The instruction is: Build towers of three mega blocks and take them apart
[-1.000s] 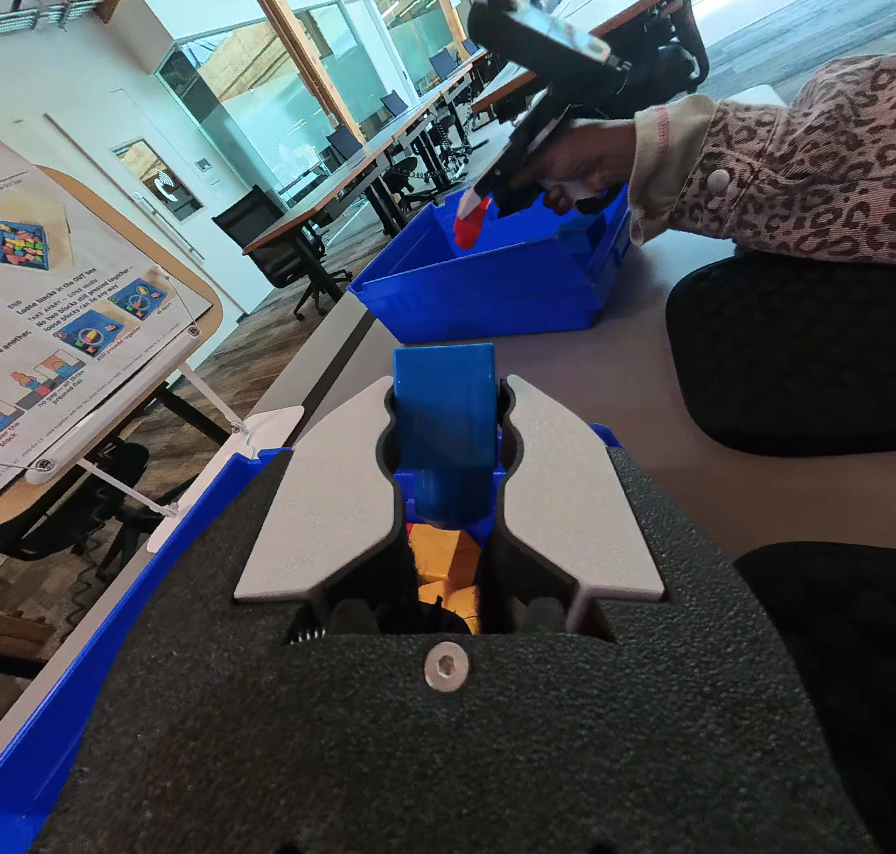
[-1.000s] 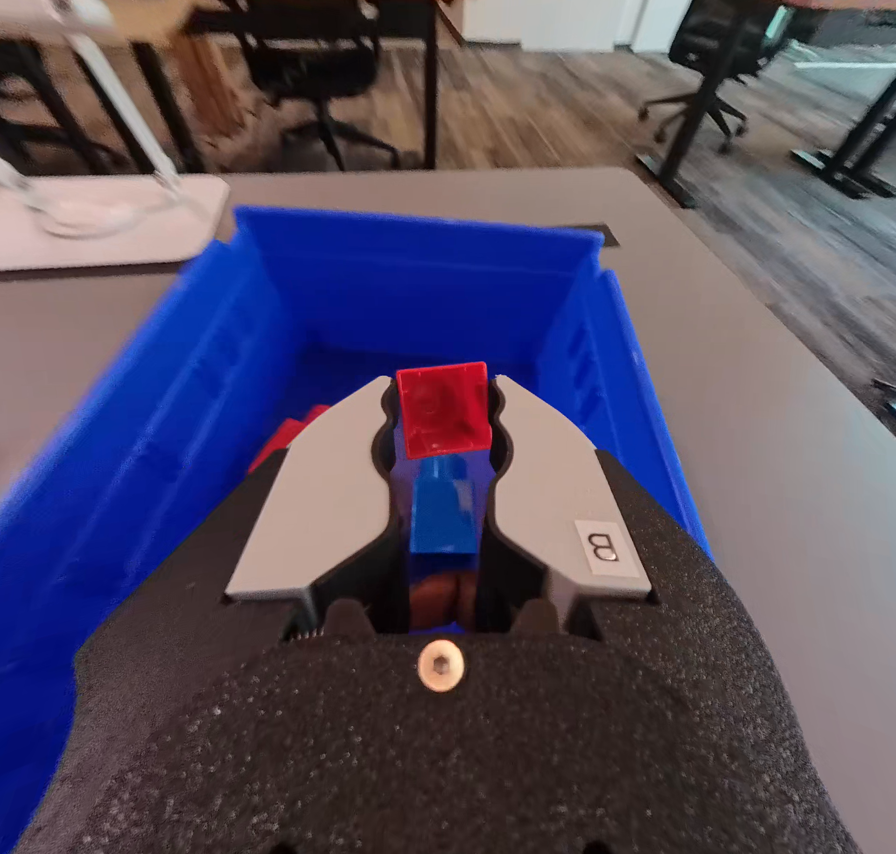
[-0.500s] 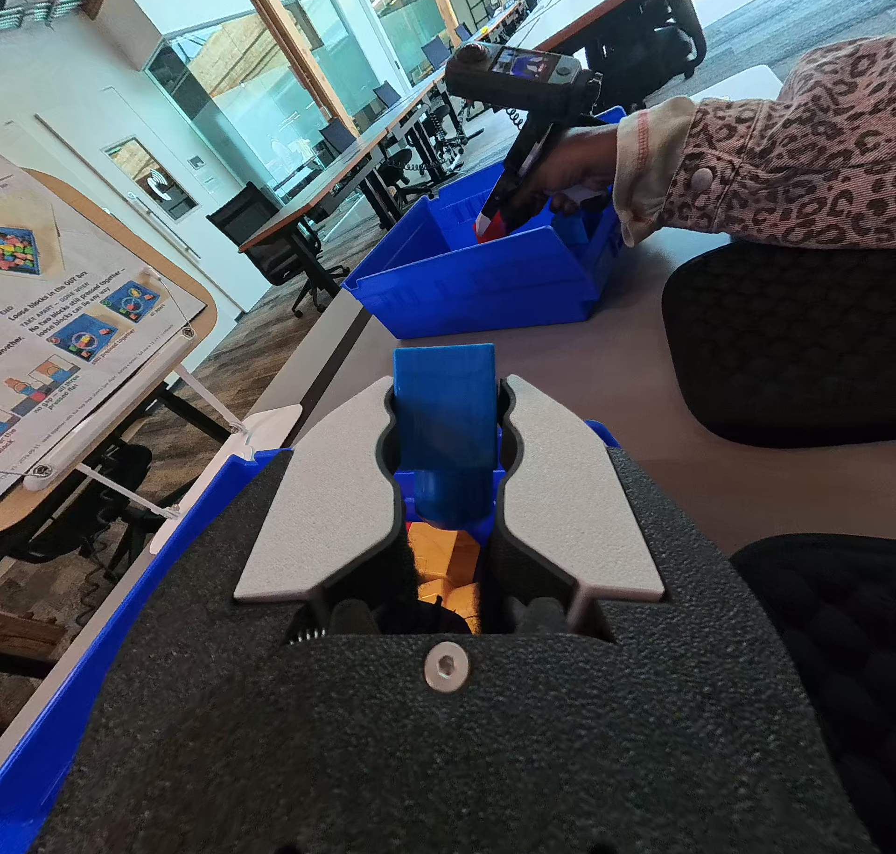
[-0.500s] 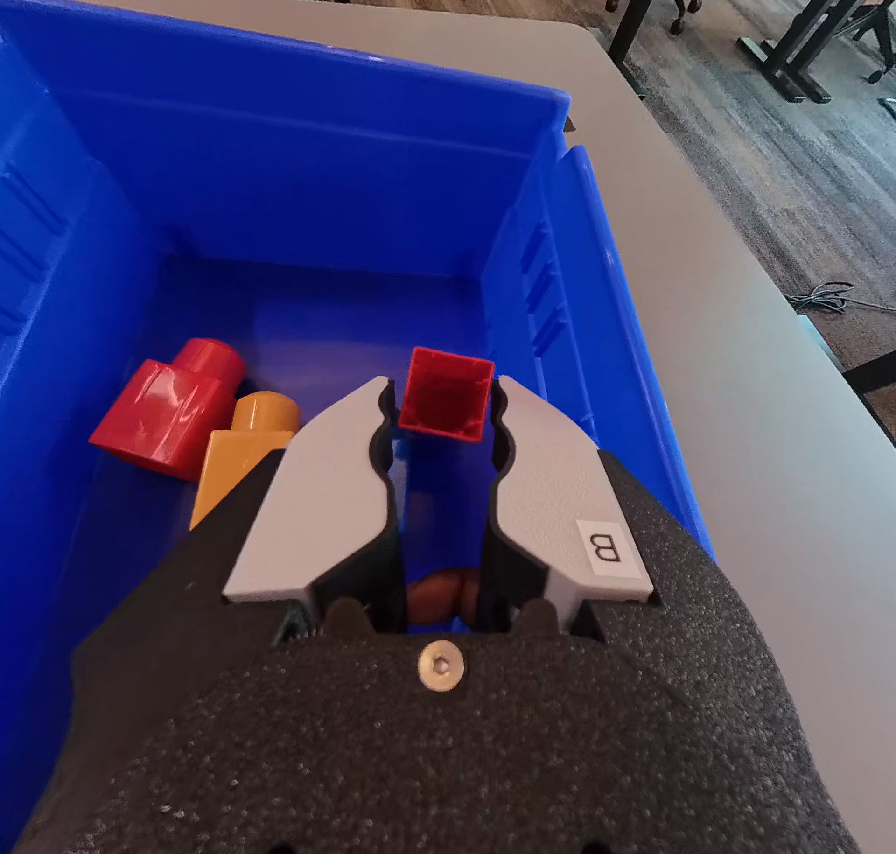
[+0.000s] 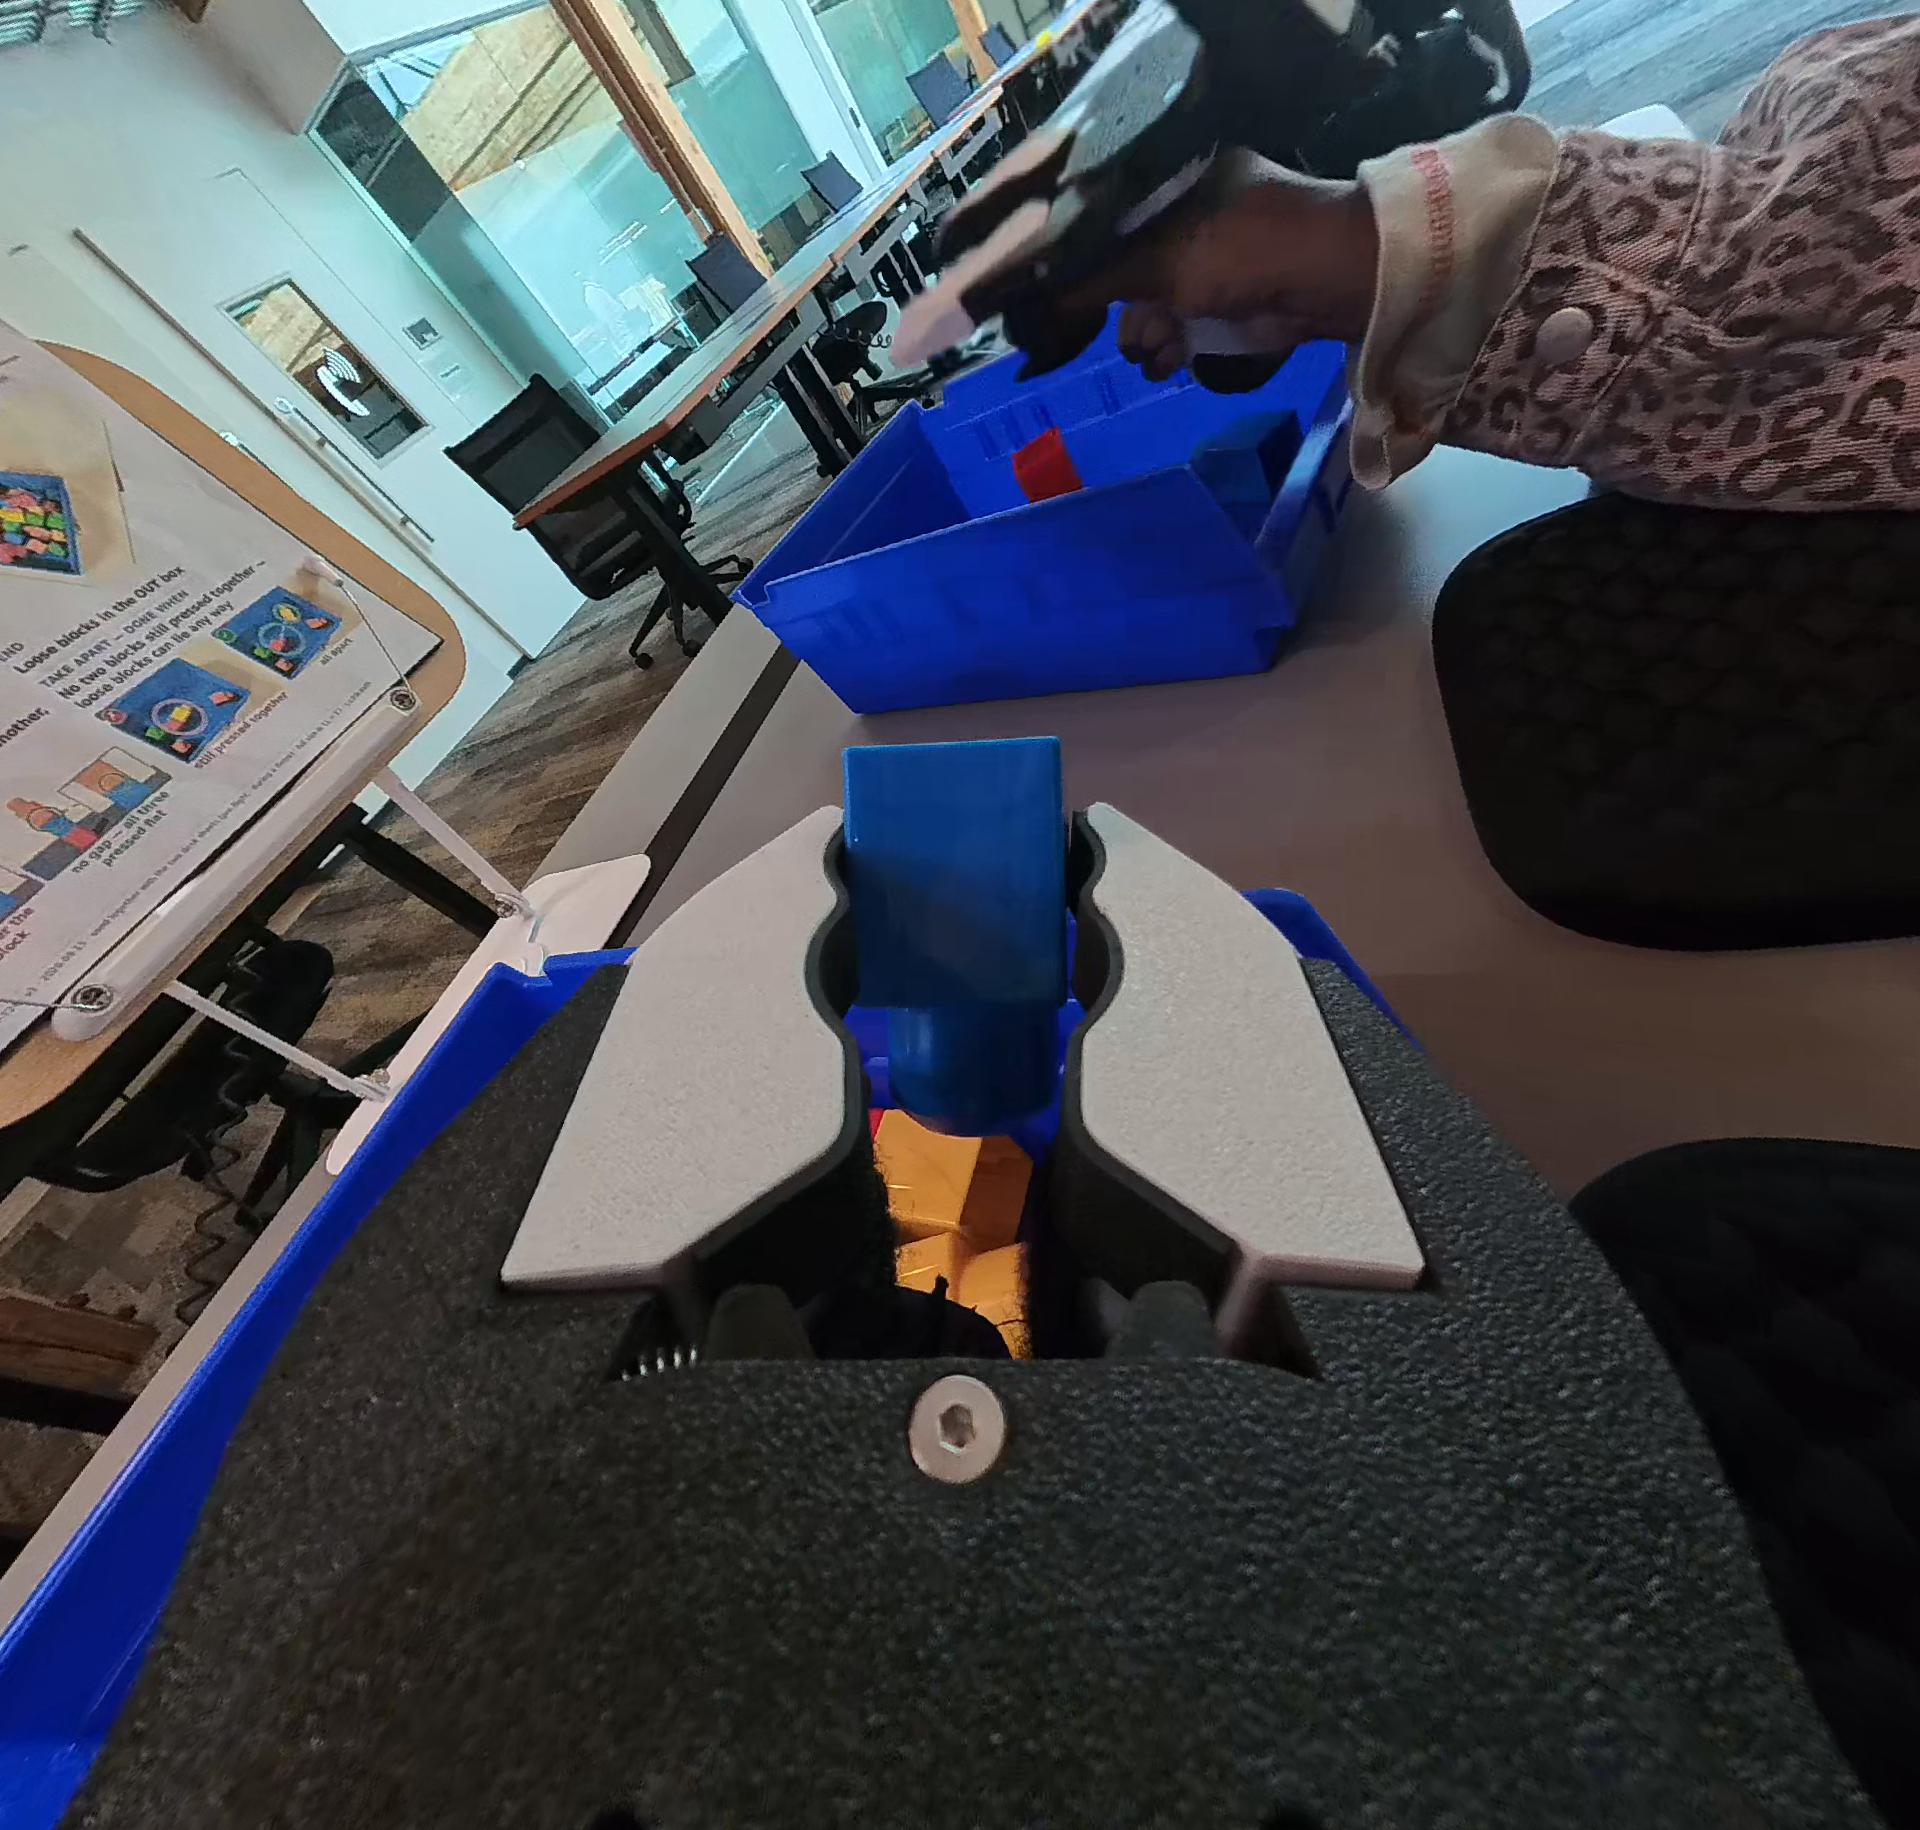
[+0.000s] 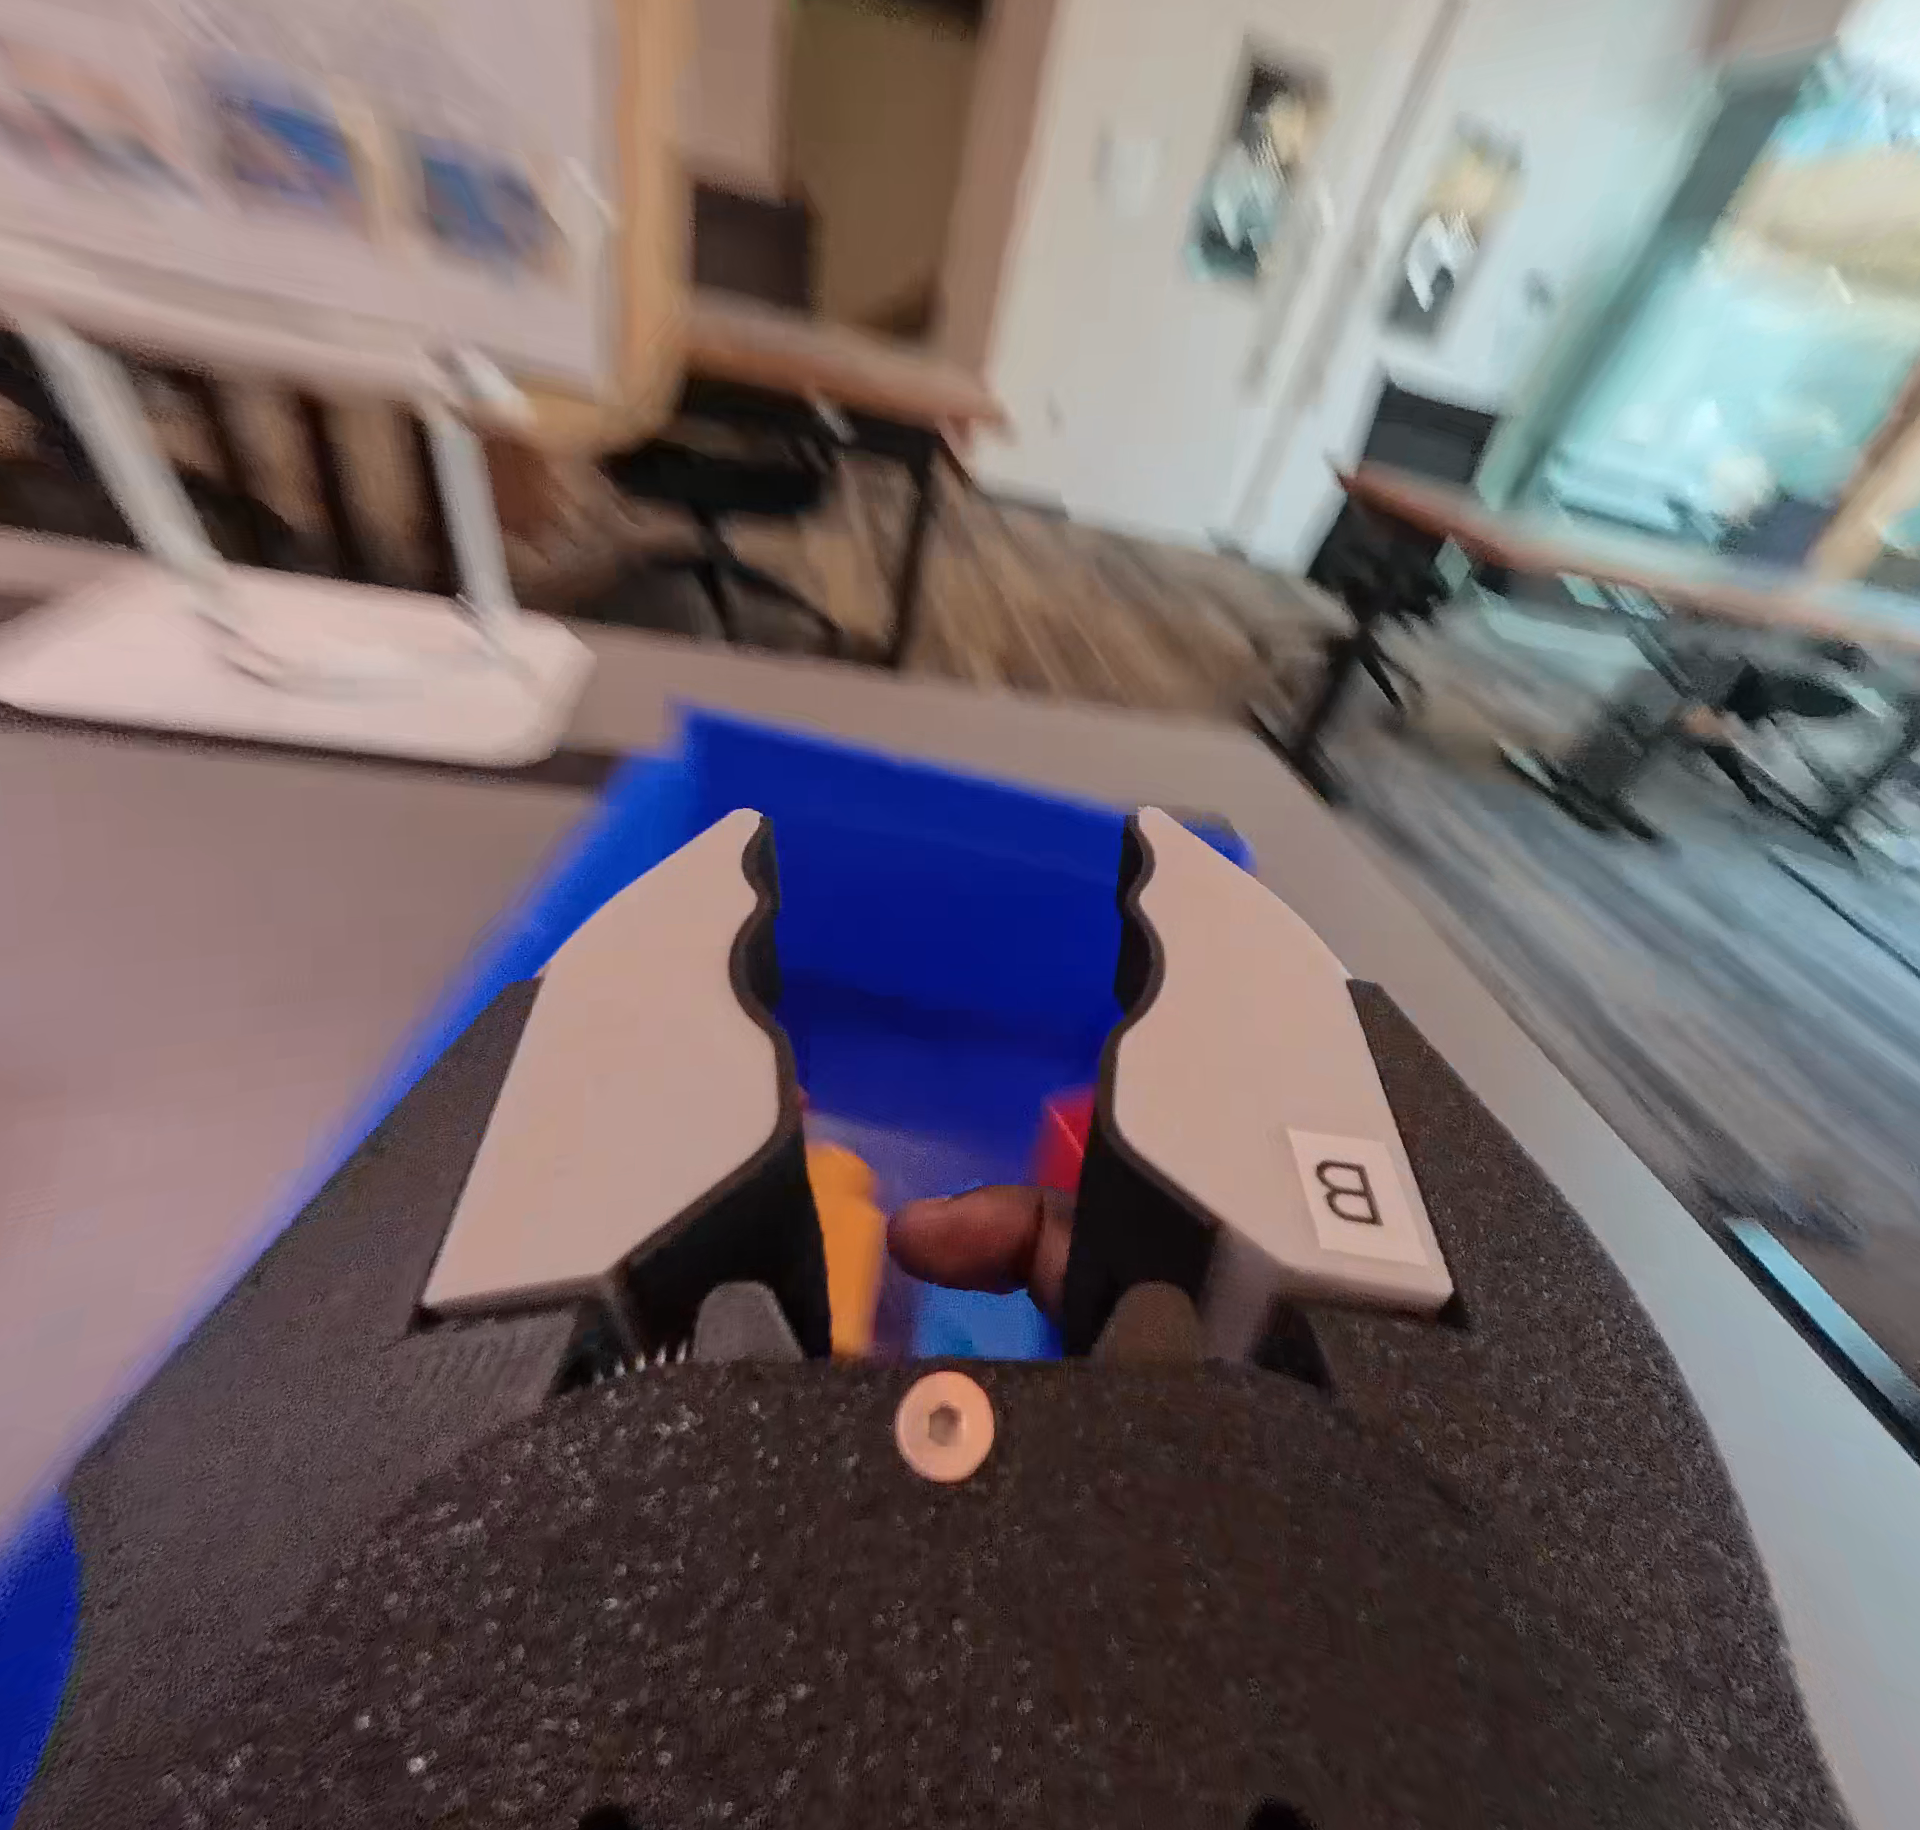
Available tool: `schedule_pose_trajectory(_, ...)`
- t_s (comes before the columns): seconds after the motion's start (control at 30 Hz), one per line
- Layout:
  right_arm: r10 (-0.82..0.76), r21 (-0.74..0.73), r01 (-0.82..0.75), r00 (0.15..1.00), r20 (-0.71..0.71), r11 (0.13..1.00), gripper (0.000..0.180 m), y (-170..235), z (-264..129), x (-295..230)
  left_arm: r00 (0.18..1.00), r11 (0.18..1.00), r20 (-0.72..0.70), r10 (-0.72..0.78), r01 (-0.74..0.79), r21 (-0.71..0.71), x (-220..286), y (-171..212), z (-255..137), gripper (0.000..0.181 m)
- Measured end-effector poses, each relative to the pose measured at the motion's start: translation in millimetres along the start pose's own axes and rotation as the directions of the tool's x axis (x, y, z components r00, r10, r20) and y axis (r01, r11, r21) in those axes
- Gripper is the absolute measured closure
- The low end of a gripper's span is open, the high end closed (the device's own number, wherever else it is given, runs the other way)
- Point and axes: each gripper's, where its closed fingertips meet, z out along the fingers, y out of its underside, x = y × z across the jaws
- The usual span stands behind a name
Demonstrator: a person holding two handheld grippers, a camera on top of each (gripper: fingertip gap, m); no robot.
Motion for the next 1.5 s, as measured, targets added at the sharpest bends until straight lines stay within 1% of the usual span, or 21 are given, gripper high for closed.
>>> schedule_pose_trajectory(0.07, 0.032, 0.219, -0.081, 0.975, 0.22, 0.972, 0.119, -44.9, -21.3, -42.9, 1.0, 1.0, 0.0, 0.0, 0.0, -0.002, 0.2, 0.7, 0.8, 0.142)
schedule_pose_trajectory(0.1, 0.026, 0.301, -0.14, 0.935, 0.354, 0.943, 0.122, -64.5, -37.2, -68.3, 1.0, 1.0, 0.0, 0.001, -0.001, -0.003, 0.2, 1.1, 1.3, 0.142)
schedule_pose_trajectory(0.13, -0.01, 0.357, -0.196, 0.865, 0.501, 0.913, 0.127, -80.0, -56.8, -97.6, 1.0, 1.0, 0.0, 0.003, -0.003, -0.004, 0.4, 1.5, 1.8, 0.142)
schedule_pose_trajectory(0.17, -0.07, 0.386, -0.245, 0.762, 0.644, 0.889, 0.128, -90.3, -79.7, -128.7, 1.0, 1.0, -0.002, 0.005, -0.005, -0.006, 0.8, 2.0, 2.1, 0.143)
schedule_pose_trajectory(0.23, -0.195, 0.377, -0.296, 0.5, 0.844, 0.878, 0.126, -93.5, -126.2, -184.8, 1.0, 1.0, -0.005, 0.007, -0.007, -0.008, 1.5, 2.8, 2.7, 0.142)
schedule_pose_trajectory(0.27, -0.236, 0.352, -0.285, 0.371, 0.898, 0.891, 0.124, -87.5, -145.4, -207.9, 1.0, 1.0, -0.007, 0.007, -0.008, -0.008, 1.8, 2.9, 2.9, 0.142)
schedule_pose_trajectory(0.3, -0.264, 0.334, -0.25, 0.274, 0.925, 0.909, 0.121, -78.6, -158.9, -226.8, 1.0, 1.0, -0.01, 0.009, -0.009, -0.006, 2.4, 2.8, 3.0, 0.142)
schedule_pose_trajectory(0.33, -0.288, 0.334, -0.194, 0.232, 0.929, 0.922, 0.12, -68.9, -164.6, -241.8, 1.0, 1.0, -0.013, 0.01, -0.01, -0.004, 3.1, 2.4, 3.1, 0.142)
schedule_pose_trajectory(0.4, -0.34, 0.364, -0.09, 0.205, 0.918, 0.927, 0.12, -51.7, -168.4, -262.6, 1.0, 1.0, -0.017, 0.013, -0.013, 0.003, 4.1, 0.9, 3.2, 0.143)
schedule_pose_trajectory(0.47, -0.329, 0.342, -0.05, 0.168, 0.929, 0.938, 0.124, -43.6, -174.3, -276.4, 1.0, 1.0, -0.007, 0.019, -0.019, 0.006, 3.2, -0.2, 3.5, 0.143)
schedule_pose_trajectory(0.63, -0.236, 0.244, -0.031, 0.149, 0.96, 0.969, 0.124, -40.5, -178.1, -296.2, 0.997, 0.997, 0.03, 0.076, -0.077, 0.02, 0.9, -4.4, 3.6, 0.142)
schedule_pose_trajectory(0.73, -0.263, 0.273, -0.03, 0.182, 0.947, 0.962, 0.138, -40.9, -174.9, -296.1, 0.996, 0.997, 0.019, 0.083, -0.083, -0.004, 2.6, 0.2, 5.0, 0.143)
schedule_pose_trajectory(0.9, -0.328, 0.338, -0.021, 0.196, 0.924, 0.941, 0.142, -42.9, -177.5, -293.3, 0.997, 0.997, 0.015, 0.075, -0.075, 0.019, 3.6, -3.1, 5.1, 0.141)
schedule_pose_trajectory(1.0, -0.315, 0.339, -0.074, 0.227, 0.922, 0.938, 0.143, -55.9, -176.5, -283.2, 0.997, 0.997, 0.049, 0.06, -0.062, 0.041, -2.9, -6.0, 2.1, 0.14)
schedule_pose_trajectory(1.03, -0.307, 0.34, -0.101, 0.254, 0.917, 0.935, 0.143, -63.4, -174.2, -275.9, 0.996, 0.997, 0.067, 0.053, -0.056, 0.046, -6.4, -6.5, 0.8, 0.139)
schedule_pose_trajectory(1.13, -0.269, 0.363, -0.194, 0.388, 0.881, 0.911, 0.144, -92.7, -161.9, -237.0, 0.994, 0.997, 0.11, 0.029, -0.037, 0.071, -14.7, -9.2, -3.0, 0.139)
schedule_pose_trajectory(1.2, -0.222, 0.377, -0.226, 0.509, 0.832, 0.898, 0.144, -107.5, -146.7, -199.0, 0.99, 0.996, 0.14, 0.018, -0.029, 0.083, -20.1, -10.7, -4.8, 0.141)
schedule_pose_trajectory(1.27, -0.166, 0.368, -0.196, 0.641, 0.75, 0.909, 0.144, -107.5, -123.9, -155.4, 0.986, 0.997, 0.168, 0.014, -0.027, 0.074, -25.1, -9.1, -6.2, 0.143)
schedule_pose_trajectory(1.33, -0.093, 0.294, -0.153, 0.731, 0.677, 0.943, 0.144, -88.7, -98.3, -116.5, 0.981, 0.998, 0.195, 0.006, -0.018, 0.061, -30.1, -6.5, -6.6, 0.145)
schedule_pose_trajectory(1.43, 0.003, 0.035, -0.03, 0.791, 0.612, 0.999, 0.144, -25.4, -61.7, -84.5, 0.968, 1.0, 0.25, -0.018, 0.019, 0.001, -40.7, 5.0, -6.4, 0.146)
schedule_pose_trajectory(1.5, 0.009, -0.135, 0.08, 0.832, 0.554, 0.988, 0.144, 13.2, -47.0, -70.9, 0.956, 0.997, 0.293, -0.031, 0.049, -0.055, -48.8, 16.0, -7.1, 0.146)
